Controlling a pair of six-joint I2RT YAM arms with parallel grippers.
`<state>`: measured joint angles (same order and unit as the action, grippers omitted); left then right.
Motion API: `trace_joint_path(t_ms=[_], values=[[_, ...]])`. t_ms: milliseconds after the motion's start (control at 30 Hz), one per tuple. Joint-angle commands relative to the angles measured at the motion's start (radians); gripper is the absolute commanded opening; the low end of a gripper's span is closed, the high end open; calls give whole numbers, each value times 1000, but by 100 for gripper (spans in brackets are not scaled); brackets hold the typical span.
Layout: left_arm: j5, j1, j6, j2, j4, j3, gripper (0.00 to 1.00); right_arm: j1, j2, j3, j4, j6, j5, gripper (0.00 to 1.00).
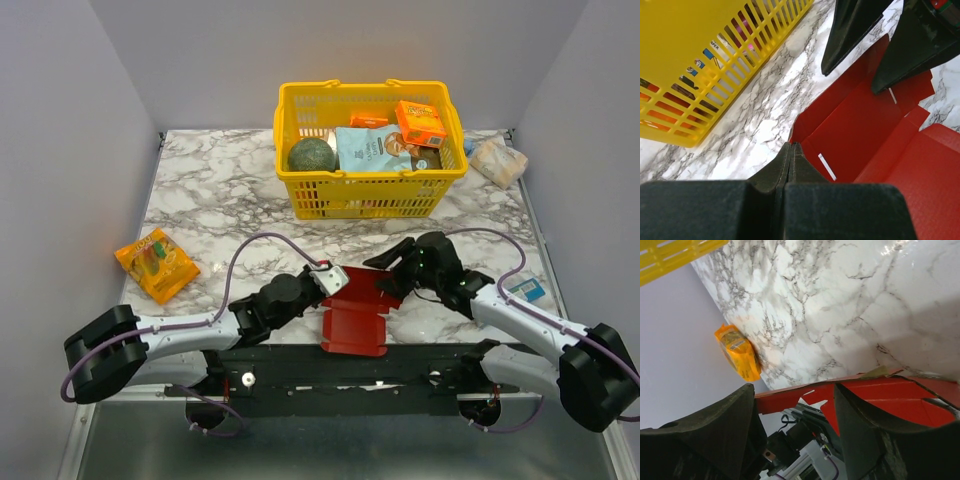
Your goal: Fold the paper box
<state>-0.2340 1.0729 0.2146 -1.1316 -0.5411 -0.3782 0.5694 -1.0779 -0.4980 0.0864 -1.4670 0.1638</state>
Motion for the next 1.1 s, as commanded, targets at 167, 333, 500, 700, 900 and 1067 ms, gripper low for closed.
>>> trace_joint_path(t_ms=[167,333,500,700,900,1067], values=[[-172,116,109,-19,-69,-2,0,-14,-10,30,-8,-84,72,69],[-243,159,144,-37,-100,-4,1,-14,3,32,-4,-95,83,61],[-303,186,166,-72,-120,-11,13,-14,6,36,-4,-102,100,49],[-352,223,195,-100,-138,-14,32,-16,13,50,-5,-115,89,27],[-360,229,187,-86,-155,-7,53,-16,6,47,-7,-102,88,1],[-358,225,128,1,-128,-4,81,-16,10,38,-7,-75,50,0]])
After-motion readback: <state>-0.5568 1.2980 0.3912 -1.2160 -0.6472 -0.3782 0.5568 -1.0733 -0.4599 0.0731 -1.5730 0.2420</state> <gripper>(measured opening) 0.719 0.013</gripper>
